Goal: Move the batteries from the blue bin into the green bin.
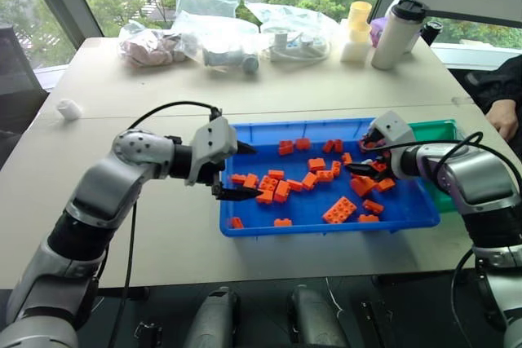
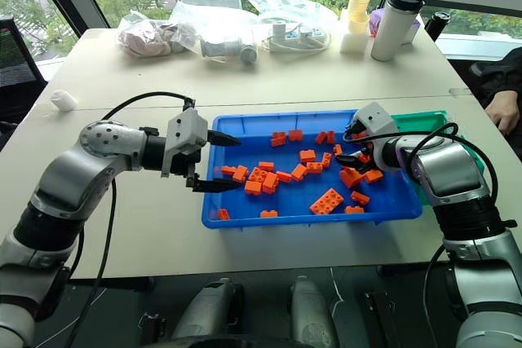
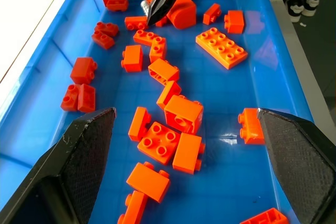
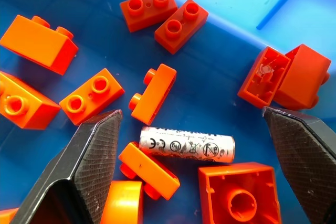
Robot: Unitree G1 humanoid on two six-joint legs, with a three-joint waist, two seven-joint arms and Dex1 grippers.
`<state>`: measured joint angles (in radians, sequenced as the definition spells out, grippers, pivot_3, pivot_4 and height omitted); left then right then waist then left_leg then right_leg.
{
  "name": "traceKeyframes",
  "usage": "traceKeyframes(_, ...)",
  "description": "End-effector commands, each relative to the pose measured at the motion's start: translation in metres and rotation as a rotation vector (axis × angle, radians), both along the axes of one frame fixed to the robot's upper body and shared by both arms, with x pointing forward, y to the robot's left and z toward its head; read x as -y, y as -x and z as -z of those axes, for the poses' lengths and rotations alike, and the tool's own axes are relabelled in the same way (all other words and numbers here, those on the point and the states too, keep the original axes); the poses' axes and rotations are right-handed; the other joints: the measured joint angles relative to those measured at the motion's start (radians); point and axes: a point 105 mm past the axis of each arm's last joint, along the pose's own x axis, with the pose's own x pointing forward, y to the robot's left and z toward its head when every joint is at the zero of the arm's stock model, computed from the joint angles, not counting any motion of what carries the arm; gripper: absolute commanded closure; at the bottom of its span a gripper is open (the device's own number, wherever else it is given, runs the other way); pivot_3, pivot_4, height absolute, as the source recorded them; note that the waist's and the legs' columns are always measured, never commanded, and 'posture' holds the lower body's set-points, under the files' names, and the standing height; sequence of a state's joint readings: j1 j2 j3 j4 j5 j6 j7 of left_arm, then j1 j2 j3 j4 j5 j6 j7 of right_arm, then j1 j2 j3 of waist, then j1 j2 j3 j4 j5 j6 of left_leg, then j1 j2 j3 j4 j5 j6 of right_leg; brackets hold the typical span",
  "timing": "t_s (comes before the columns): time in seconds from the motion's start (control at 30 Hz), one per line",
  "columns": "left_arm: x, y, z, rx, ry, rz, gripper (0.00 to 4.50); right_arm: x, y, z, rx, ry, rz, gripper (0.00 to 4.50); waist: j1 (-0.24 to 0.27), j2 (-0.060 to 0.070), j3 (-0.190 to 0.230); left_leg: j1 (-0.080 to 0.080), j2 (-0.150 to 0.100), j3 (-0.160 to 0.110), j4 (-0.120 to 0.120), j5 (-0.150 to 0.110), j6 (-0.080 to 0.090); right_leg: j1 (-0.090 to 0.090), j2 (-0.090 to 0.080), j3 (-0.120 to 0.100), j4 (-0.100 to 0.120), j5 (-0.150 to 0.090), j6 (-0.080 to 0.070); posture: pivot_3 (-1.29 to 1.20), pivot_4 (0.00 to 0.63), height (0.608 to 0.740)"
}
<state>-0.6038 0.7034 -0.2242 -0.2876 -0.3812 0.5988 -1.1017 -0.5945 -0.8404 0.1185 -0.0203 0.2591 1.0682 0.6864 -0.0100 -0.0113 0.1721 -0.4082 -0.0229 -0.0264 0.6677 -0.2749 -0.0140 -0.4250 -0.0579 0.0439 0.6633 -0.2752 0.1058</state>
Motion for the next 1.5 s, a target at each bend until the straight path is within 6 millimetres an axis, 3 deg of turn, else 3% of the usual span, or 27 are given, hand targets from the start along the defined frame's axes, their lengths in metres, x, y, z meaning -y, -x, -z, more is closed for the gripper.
traceKeyframes(0.03,0.004,0.003,-0.008,0.055,0.012,0.020,0.00,0.004,0.007,0.002,-0.024,0.038,0.000,0.10,-0.001,0.000,0.000,0.000,0.000,0.000,0.000,0.000,0.000,0.000,0.000,0.000,0.000,0.000,0.000,0.00,0.150,0.740)
traceKeyframes(0.17,0.006,0.001,-0.007,0.060,0.012,0.021,0.00,0.006,0.007,0.005,-0.049,0.037,0.022,0.10,0.000,0.000,0.000,0.000,0.000,0.000,0.000,0.000,0.000,0.000,0.000,0.000,0.000,0.000,0.000,0.00,0.150,0.740)
traceKeyframes(0.4,0.008,0.000,-0.007,0.073,0.025,0.018,0.00,-0.008,0.003,0.010,-0.090,0.020,-0.001,0.10,-0.003,0.000,0.000,0.000,0.000,0.000,0.000,0.000,0.000,0.000,0.000,0.000,0.000,0.000,0.000,0.00,0.150,0.740)
traceKeyframes(0.57,0.008,0.000,-0.007,0.078,0.030,0.008,0.00,-0.013,0.003,0.010,-0.093,0.019,-0.020,2.32,-0.003,0.000,0.000,0.000,0.000,0.000,0.000,0.000,0.000,0.000,0.000,0.000,0.000,0.000,0.000,0.00,0.150,0.740)
traceKeyframes(0.87,0.008,-0.001,-0.008,0.082,0.030,0.004,0.00,-0.022,-0.002,-0.015,-0.010,-0.039,-0.039,2.31,-0.004,0.000,0.000,0.000,0.000,0.000,0.000,0.000,0.000,0.000,0.000,0.000,0.000,0.000,0.000,0.00,0.150,0.740)
traceKeyframes(1.1,0.010,-0.005,-0.021,0.077,0.098,0.006,0.00,-0.024,-0.002,-0.065,0.135,-0.198,-0.001,2.31,-0.002,0.000,0.000,0.000,0.000,0.000,0.000,0.000,0.000,0.000,0.000,0.000,0.000,0.000,0.000,0.00,0.150,0.740)
traceKeyframes(1.2,0.016,-0.011,-0.036,0.113,0.165,-0.001,0.00,-0.001,-0.003,-0.086,0.247,-0.216,0.081,2.31,0.004,0.000,0.000,-0.001,0.000,0.000,0.000,0.000,0.000,0.000,-0.001,-0.001,0.000,0.000,0.000,0.00,0.150,0.740)
traceKeyframes(1.33,0.024,-0.010,-0.043,0.103,0.201,0.030,0.00,0.051,0.005,-0.111,0.367,-0.145,0.252,2.31,0.004,0.000,0.000,-0.001,-0.002,0.000,0.000,0.000,0.000,0.000,-0.003,-0.001,0.000,0.000,0.000,0.00,0.150,0.740)
traceKeyframes(1.5,0.035,-0.007,-0.049,0.076,0.258,0.079,0.00,0.099,0.023,-0.107,0.349,-0.040,0.389,2.31,-0.001,0.000,0.000,-0.001,-0.002,0.000,0.000,0.000,0.000,0.000,-0.003,-0.001,-0.001,0.000,0.000,0.00,0.150,0.740)
